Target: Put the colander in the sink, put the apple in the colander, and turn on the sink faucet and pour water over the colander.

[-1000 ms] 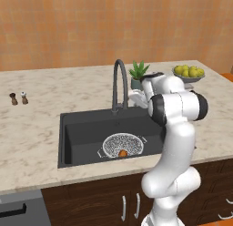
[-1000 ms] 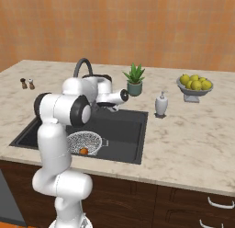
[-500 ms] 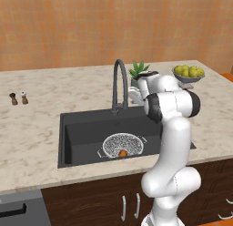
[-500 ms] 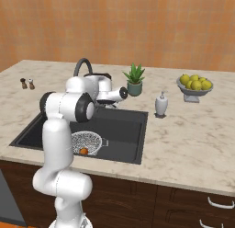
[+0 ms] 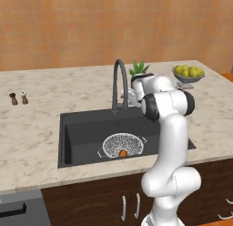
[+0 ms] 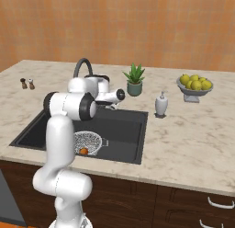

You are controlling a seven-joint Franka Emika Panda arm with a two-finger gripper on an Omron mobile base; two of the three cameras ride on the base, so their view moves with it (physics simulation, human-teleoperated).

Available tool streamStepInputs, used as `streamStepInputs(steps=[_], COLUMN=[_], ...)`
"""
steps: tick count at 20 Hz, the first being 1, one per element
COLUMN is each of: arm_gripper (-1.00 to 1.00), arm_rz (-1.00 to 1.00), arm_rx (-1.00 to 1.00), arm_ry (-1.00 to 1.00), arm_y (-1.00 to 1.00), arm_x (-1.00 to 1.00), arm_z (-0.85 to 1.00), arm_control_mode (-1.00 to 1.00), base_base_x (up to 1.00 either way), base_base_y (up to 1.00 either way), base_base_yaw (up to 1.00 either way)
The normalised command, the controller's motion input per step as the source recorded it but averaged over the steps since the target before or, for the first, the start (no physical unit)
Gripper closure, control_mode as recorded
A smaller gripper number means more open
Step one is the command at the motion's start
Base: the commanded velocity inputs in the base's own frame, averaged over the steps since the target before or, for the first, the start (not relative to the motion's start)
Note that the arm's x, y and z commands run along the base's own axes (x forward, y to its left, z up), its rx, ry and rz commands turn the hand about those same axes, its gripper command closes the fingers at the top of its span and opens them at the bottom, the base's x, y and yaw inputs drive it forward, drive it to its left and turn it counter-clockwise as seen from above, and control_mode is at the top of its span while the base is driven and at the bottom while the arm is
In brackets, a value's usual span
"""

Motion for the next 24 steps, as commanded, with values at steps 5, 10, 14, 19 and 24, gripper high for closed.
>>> streamStepInputs(steps=[5,10,14,19,24], arm_gripper=[-1.0,-1.0,-1.0,-1.0,1.0], arm_rz=[-0.06,-0.06,-0.05,-0.05,-0.06], arm_rx=[0.0,0.0,0.01,0.02,0.02], arm_ry=[0.03,0.04,0.04,0.03,0.04], arm_y=[0.0,0.0,0.0,0.0,0.0], arm_x=[0.32,0.34,0.38,0.34,0.14], arm_z=[-0.21,-0.21,-0.16,-0.09,-0.09], arm_control_mode=[-1.0,-1.0,-1.0,-1.0,-1.0], base_base_x=[0.0,0.0,0.0,0.0,0.0], base_base_y=[0.0,0.0,0.0,0.0,0.0], base_base_yaw=[0.0,0.0,0.0,0.0,0.0])
